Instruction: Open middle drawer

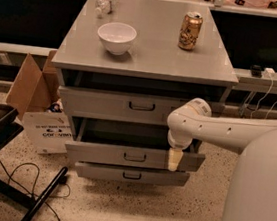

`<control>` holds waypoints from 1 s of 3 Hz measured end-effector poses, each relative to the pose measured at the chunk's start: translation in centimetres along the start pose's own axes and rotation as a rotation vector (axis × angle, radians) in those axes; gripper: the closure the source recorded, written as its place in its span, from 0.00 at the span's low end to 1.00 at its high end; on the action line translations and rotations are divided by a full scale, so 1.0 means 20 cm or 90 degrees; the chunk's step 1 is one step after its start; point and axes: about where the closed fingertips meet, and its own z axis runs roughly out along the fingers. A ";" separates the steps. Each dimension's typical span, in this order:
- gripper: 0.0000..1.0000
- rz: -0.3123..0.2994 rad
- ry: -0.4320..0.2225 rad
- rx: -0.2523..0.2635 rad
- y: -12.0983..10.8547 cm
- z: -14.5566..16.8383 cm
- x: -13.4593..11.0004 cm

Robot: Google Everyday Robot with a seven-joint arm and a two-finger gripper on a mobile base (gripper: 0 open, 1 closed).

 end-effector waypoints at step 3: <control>0.00 -0.026 -0.007 -0.109 0.16 0.55 -0.09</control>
Offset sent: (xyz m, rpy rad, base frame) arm 0.0031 0.0218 -0.1469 0.0514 0.2196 0.0488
